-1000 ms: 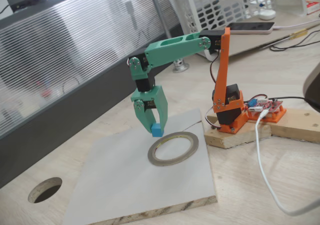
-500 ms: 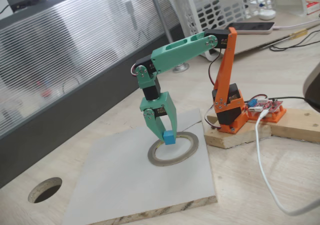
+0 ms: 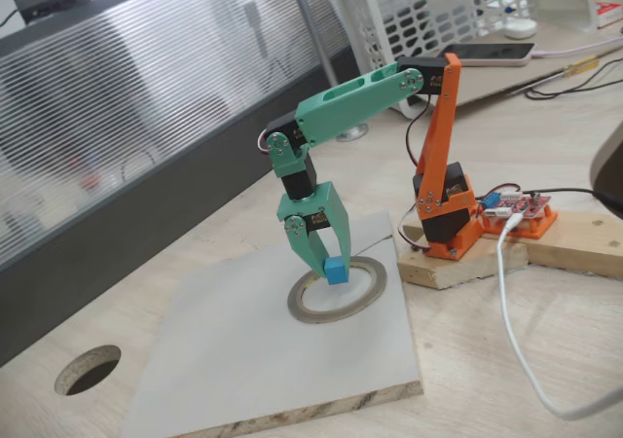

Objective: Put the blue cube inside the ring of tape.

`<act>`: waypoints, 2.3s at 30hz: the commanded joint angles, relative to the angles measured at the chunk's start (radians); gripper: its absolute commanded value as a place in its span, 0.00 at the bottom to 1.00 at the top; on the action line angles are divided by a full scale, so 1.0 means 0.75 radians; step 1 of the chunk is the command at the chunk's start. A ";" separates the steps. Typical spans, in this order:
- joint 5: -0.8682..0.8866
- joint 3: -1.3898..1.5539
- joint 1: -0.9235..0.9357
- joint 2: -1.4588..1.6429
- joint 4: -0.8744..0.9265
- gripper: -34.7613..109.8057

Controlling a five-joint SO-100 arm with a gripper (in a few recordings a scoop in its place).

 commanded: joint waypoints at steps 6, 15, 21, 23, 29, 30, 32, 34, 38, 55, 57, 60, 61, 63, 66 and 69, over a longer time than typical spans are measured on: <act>0.010 0.102 -0.033 0.031 -0.022 0.29; 0.010 0.110 -0.025 0.031 -0.219 0.29; 0.010 0.110 -0.020 0.031 -0.221 0.29; 0.010 0.110 -0.020 0.031 -0.221 0.29; 0.010 0.110 -0.020 0.031 -0.217 0.29; 0.010 0.110 -0.020 0.031 -0.217 0.29; 0.010 0.110 -0.020 0.031 -0.217 0.29; 0.012 0.110 -0.020 0.031 -0.209 0.29; 0.012 0.110 -0.020 0.031 -0.211 0.29; 0.018 0.112 -0.031 0.031 -0.207 0.29; 0.018 0.112 -0.031 0.031 -0.207 0.29; 0.018 0.112 -0.031 0.031 -0.205 0.29; 0.014 0.112 -0.033 0.031 -0.205 0.29; 0.014 0.112 -0.033 0.031 -0.205 0.29; 0.010 0.112 -0.033 0.031 -0.205 0.29; 0.010 0.112 -0.033 0.031 -0.205 0.29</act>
